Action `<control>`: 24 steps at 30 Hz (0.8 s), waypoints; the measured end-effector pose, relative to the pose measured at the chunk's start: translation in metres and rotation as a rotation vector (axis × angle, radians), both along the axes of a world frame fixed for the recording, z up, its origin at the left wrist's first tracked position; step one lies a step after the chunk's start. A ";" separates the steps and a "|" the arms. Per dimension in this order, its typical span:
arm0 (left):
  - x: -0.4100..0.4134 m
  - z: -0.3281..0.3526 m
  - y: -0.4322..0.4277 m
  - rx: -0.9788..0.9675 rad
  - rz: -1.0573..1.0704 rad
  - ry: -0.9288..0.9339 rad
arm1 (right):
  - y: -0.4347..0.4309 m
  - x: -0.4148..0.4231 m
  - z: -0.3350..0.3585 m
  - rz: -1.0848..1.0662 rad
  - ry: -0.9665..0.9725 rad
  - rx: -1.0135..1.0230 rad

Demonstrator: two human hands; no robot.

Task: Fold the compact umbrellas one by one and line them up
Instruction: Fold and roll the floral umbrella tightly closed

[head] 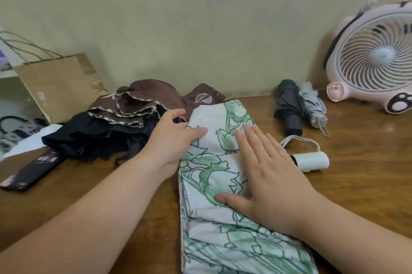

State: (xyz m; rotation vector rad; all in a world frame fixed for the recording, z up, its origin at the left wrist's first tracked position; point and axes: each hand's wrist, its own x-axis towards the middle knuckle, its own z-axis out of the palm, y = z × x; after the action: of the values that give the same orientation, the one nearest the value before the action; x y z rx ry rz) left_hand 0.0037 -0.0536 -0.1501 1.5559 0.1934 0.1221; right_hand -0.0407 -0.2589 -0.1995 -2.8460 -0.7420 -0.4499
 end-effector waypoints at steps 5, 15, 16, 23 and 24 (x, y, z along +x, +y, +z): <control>-0.015 0.004 0.008 -0.089 -0.104 -0.064 | -0.001 0.001 0.005 0.000 0.058 0.221; -0.039 0.002 0.013 -0.289 -0.224 -0.203 | -0.006 0.005 0.002 0.018 0.057 0.520; -0.041 0.001 0.014 -0.320 -0.230 -0.213 | -0.007 0.005 0.002 0.020 0.050 0.546; -0.047 0.000 0.026 -0.231 -0.219 -0.281 | -0.007 0.006 0.000 0.095 -0.049 0.661; -0.048 0.001 0.027 -0.221 -0.229 -0.278 | -0.007 0.006 0.000 0.097 -0.061 0.665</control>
State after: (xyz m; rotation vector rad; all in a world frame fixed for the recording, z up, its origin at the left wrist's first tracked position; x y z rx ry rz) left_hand -0.0447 -0.0269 -0.1488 1.3137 -0.1853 0.1308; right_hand -0.0345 -0.2657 -0.1996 -2.1764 -0.5925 -0.6308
